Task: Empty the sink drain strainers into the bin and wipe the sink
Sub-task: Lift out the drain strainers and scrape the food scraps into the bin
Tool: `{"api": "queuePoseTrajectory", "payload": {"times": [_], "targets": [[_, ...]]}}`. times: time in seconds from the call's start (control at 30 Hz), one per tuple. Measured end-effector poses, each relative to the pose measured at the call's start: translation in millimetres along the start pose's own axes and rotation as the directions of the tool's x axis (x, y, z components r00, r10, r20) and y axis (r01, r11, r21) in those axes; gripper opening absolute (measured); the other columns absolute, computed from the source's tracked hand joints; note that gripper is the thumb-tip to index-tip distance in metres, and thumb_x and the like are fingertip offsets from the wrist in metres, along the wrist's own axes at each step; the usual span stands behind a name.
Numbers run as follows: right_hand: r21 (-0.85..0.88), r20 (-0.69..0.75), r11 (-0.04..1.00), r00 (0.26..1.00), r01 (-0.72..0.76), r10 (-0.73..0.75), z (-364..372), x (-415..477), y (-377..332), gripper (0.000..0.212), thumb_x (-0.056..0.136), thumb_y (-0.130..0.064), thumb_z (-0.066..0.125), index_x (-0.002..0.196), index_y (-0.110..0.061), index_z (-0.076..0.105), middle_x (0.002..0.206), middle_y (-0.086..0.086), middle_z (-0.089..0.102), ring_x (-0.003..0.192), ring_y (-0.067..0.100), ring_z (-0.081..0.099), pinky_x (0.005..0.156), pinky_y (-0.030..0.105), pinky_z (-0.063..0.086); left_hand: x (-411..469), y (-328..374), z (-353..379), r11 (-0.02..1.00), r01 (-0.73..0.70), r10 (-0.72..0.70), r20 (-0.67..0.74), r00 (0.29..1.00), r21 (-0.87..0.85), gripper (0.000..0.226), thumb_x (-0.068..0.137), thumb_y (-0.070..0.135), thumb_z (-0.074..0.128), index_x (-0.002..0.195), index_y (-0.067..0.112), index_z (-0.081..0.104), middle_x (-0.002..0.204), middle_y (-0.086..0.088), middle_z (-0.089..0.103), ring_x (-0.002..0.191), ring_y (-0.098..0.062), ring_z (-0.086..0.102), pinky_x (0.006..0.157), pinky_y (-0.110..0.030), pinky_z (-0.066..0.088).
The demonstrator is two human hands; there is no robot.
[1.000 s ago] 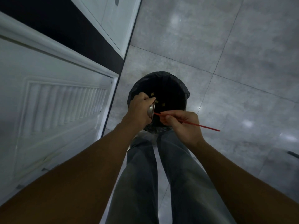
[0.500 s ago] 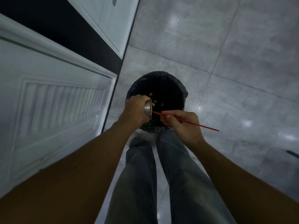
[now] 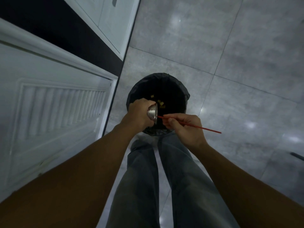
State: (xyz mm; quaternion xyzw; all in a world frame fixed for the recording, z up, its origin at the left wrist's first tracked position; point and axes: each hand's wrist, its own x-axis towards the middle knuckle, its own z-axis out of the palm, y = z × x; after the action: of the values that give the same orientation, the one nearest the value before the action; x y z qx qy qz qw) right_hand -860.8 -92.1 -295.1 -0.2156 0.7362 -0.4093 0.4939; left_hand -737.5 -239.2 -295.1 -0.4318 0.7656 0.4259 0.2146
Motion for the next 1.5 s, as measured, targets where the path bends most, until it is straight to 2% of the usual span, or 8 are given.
{"api": "queuePoseTrajectory", "payload": {"times": [0.2, 0.47, 0.57, 0.73, 0.93, 1.13, 1.3, 1.5], "targets": [[-0.071, -0.057, 0.997, 0.998, -0.018, 0.014, 2.2, 2.6, 5.3, 0.019, 0.096, -0.011, 0.064, 0.108, -0.019, 0.076, 0.1, -0.001, 0.077, 0.095, 0.009, 0.073, 0.089, 0.034, 0.061, 2.9, 0.7, 2.7, 1.0, 0.025, -0.025, -0.014, 1.0, -0.002, 0.069, 0.07, 0.013, 0.087, 0.133, 0.013, 0.058, 0.128, -0.009, 0.058, 0.118, -0.029, 0.056, 0.104, -0.046, 0.047], [-0.119, -0.144, 0.993, 0.99, -0.016, -0.001, -10.6, -2.9, -2.0, 0.022, 0.096, -0.012, 0.062, 0.105, -0.026, 0.075, 0.095, -0.005, 0.076, 0.084, 0.005, 0.073, 0.076, 0.016, 0.058, -16.0, -14.1, -3.8, 0.996, 0.052, -0.057, -0.062, 0.996, -0.074, 0.095, 0.064, 0.017, 0.092, 0.144, 0.015, 0.04, 0.141, -0.007, 0.046, 0.127, -0.027, 0.051, 0.103, -0.043, 0.05], [-0.156, -0.12, 0.987, 0.993, -0.035, 0.016, -19.3, -11.1, -9.4, 0.024, 0.097, -0.011, 0.059, 0.114, -0.019, 0.074, 0.095, -0.005, 0.075, 0.08, 0.006, 0.071, 0.072, 0.017, 0.059, -39.5, -9.3, -13.4, 0.992, -0.006, -0.004, -0.082, 0.997, -0.124, 0.095, 0.062, 0.014, 0.091, 0.143, 0.018, 0.041, 0.139, -0.003, 0.044, 0.125, -0.024, 0.05, 0.099, -0.033, 0.048], [-0.275, -0.061, 0.961, 0.998, -0.03, 0.013, -27.1, -41.7, -48.2, 0.024, 0.099, -0.02, 0.056, 0.115, -0.026, 0.073, 0.1, -0.006, 0.074, 0.081, 0.002, 0.069, 0.077, 0.018, 0.06, -105.6, 8.9, -53.6, 0.967, -0.103, 0.059, -0.192, 0.98, -0.232, 0.099, 0.06, 0.016, 0.089, 0.144, 0.03, 0.038, 0.137, 0.006, 0.046, 0.121, -0.014, 0.051, 0.094, -0.029, 0.047], [-0.355, 0.031, 0.916, 0.982, 0.185, -0.186, -9.4, -80.1, -155.4, 0.03, 0.09, -0.037, 0.053, 0.107, -0.03, 0.077, 0.098, -0.011, 0.075, 0.09, 0.001, 0.068, 0.088, 0.026, 0.059, -193.0, 25.9, -112.0, 0.944, -0.151, 0.014, -0.422, 0.906, -0.292, 0.086, 0.055, 0.041, 0.082, 0.134, 0.039, 0.046, 0.12, 0.02, 0.05, 0.11, -0.007, 0.057, 0.091, -0.034, 0.055], [-0.4, 0.222, 0.723, 0.825, 0.564, -0.52, 29.5, -100.4, -273.6, 0.029, 0.094, -0.032, 0.051, 0.106, -0.023, 0.076, 0.095, -0.011, 0.074, 0.085, -0.001, 0.067, 0.085, 0.021, 0.058, -279.6, 25.3, -161.8, 0.916, -0.155, -0.106, -0.594, 0.797, -0.37, 0.091, 0.046, 0.05, 0.08, 0.13, 0.048, 0.045, 0.117, 0.028, 0.048, 0.107, 0.004, 0.057, 0.092, -0.029, 0.057], [-0.243, 0.339, 0.501, 0.556, 0.831, -0.759, 82.9, -122.7, -340.8, 0.03, 0.091, -0.013, 0.053, 0.109, -0.004, 0.075, 0.094, 0.004, 0.074, 0.082, 0.002, 0.061, 0.08, 0.007, 0.048, -354.1, 2.2, -188.7, 0.902, -0.151, -0.243, -0.765, 0.596, -0.404, 0.085, 0.048, 0.043, 0.086, 0.126, 0.036, 0.056, 0.115, 0.015, 0.058, 0.105, -0.003, 0.061, 0.093, -0.029, 0.053], [-0.126, 0.538, 0.301, 0.32, 0.945, -0.78, 164.9, -149.8, -378.1, 0.04, 0.089, 0.003, 0.057, 0.128, 0.0, 0.066, 0.107, 0.012, 0.072, 0.092, 0.02, 0.069, 0.086, 0.025, 0.054, -426.0, -50.3, -199.8, 0.825, -0.171, -0.453, -0.812, 0.368, -0.538, 0.084, 0.053, 0.052, 0.088, 0.13, 0.039, 0.056, 0.123, 0.016, 0.058, 0.107, 0.002, 0.061, 0.09, -0.016, 0.049]]}}
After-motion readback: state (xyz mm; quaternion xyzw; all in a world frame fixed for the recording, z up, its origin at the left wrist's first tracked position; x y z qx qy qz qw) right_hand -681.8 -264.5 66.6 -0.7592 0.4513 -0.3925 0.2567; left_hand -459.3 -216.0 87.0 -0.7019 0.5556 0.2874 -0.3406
